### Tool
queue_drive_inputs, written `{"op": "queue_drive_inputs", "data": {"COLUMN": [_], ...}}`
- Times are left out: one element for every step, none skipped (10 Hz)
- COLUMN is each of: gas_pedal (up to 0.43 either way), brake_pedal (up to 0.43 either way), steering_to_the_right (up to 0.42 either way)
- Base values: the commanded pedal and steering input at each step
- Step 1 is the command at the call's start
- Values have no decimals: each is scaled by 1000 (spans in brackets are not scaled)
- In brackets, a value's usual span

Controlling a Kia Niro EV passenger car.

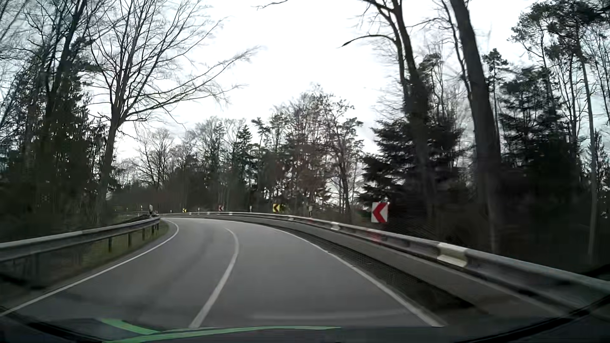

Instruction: Follow the waypoints while adhering to traffic rules and regulations

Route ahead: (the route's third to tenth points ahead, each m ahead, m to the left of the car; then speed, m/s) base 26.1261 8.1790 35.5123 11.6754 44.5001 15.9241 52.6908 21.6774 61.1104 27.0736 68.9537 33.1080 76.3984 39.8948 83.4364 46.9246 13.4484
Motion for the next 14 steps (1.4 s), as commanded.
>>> {"op": "queue_drive_inputs", "data": {"gas_pedal": [189, 177, 177, 177, 177, 177, 177, 177, 177, 177, 189, 189, 197, 197], "brake_pedal": [0, 0, 0, 0, 0, 0, 0, 0, 0, 0, 0, 0, 0, 0], "steering_to_the_right": [-51, -51, -51, -52, -55, -58, -59, -62, -66, -68, -70, -71, -71, -71]}}
